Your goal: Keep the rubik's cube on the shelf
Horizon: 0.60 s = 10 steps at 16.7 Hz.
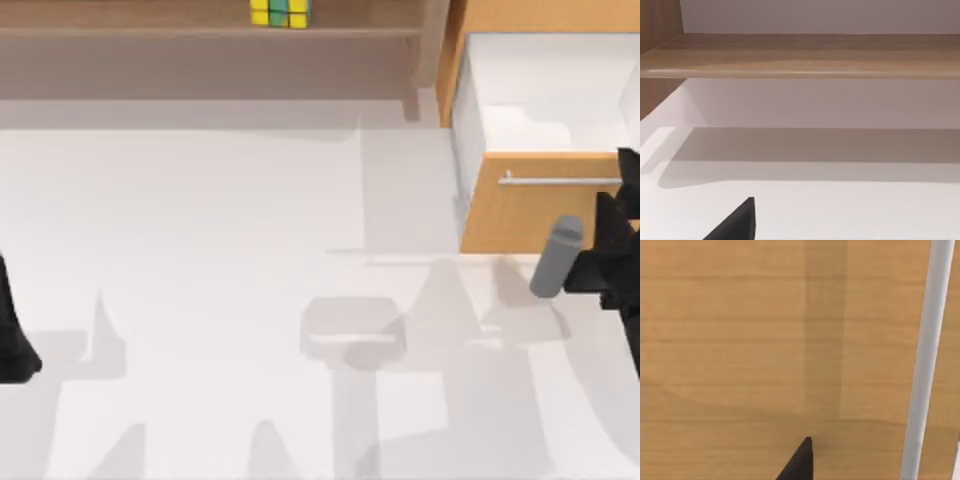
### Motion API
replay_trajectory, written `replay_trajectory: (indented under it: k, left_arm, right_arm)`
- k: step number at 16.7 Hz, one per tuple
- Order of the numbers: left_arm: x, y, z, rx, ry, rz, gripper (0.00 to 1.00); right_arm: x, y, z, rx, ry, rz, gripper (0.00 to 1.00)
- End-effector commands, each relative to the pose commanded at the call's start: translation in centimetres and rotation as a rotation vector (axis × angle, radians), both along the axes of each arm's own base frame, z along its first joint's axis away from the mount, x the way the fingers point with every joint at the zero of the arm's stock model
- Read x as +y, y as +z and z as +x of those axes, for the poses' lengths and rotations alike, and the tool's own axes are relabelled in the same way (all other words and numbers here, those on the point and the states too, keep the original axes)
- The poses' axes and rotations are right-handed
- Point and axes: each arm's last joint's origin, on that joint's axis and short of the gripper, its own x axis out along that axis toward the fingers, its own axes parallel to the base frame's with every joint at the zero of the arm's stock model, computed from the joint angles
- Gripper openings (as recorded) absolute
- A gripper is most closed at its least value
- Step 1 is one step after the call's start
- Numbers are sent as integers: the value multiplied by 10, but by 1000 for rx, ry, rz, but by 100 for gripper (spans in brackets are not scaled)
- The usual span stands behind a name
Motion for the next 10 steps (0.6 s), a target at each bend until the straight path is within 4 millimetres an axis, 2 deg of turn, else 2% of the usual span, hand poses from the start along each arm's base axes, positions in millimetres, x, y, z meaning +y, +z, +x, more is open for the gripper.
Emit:
replay_trajectory:
  k: [6,10]
  left_arm:
    - [0,0,0,0,0,0,100]
    - [0,0,0,0,0,0,100]
  right_arm:
    - [0,0,0,0,0,0,2]
    - [0,0,0,0,0,0,0]
